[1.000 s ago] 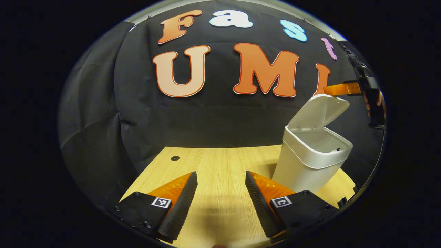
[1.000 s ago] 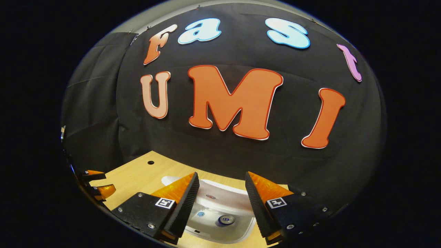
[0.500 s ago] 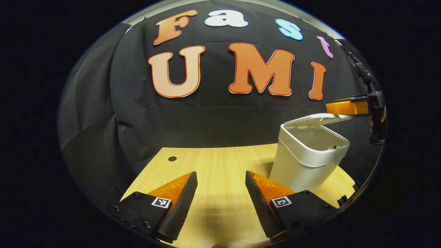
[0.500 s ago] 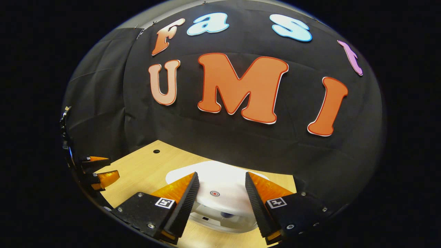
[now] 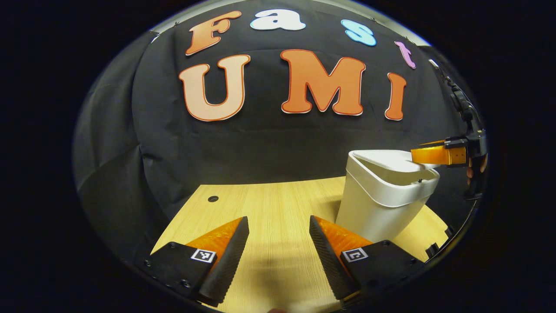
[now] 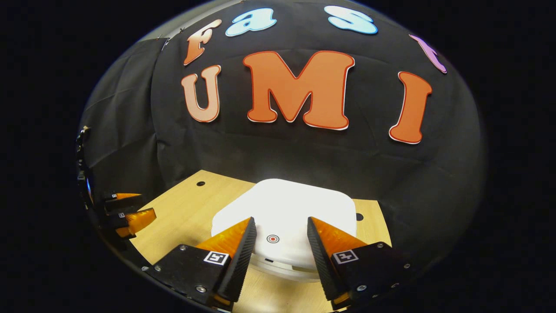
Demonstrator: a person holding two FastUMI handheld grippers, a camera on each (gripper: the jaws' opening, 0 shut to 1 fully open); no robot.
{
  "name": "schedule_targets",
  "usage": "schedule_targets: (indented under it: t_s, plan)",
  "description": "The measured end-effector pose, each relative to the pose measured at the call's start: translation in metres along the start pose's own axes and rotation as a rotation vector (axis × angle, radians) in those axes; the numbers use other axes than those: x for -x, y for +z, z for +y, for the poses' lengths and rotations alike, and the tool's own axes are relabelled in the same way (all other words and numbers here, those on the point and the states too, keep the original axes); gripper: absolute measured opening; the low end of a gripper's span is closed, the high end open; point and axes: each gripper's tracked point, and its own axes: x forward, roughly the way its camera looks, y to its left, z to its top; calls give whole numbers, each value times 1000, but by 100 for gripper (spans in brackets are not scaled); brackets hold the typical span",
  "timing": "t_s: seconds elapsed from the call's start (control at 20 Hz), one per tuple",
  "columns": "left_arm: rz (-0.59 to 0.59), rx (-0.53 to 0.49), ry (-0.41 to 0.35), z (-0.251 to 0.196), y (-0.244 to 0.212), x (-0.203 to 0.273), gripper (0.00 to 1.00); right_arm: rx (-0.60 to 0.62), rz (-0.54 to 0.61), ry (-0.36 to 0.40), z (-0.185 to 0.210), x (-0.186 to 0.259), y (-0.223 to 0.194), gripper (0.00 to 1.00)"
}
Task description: Press the lid of the desktop garbage bin to open it, pick up the crumpled paper on the desktop and throw it into the bin, then pick up the pop can on the desktop and drop it into the bin, and finally close the garbage bin lid.
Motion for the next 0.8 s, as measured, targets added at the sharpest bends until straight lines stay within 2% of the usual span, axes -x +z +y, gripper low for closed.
schedule_targets:
  t_s: [0.2,0.3,0.45,0.65,0.8]
  plan:
    - [8,-12,-14,-7,-1,-3,89,-32,23,5,8,3,-17,64]
    - [14,-19,-14,-7,-2,-4,92,-23,2,-10,6,6,-18,64]
    - [19,-20,-18,-8,-3,-6,88,-43,-1,-16,6,8,-22,64]
    - [16,-26,-23,-11,-1,-7,89,-69,6,-26,9,9,-28,64]
    - [13,-30,-31,-14,1,-8,89,-101,15,-35,10,9,-30,55]
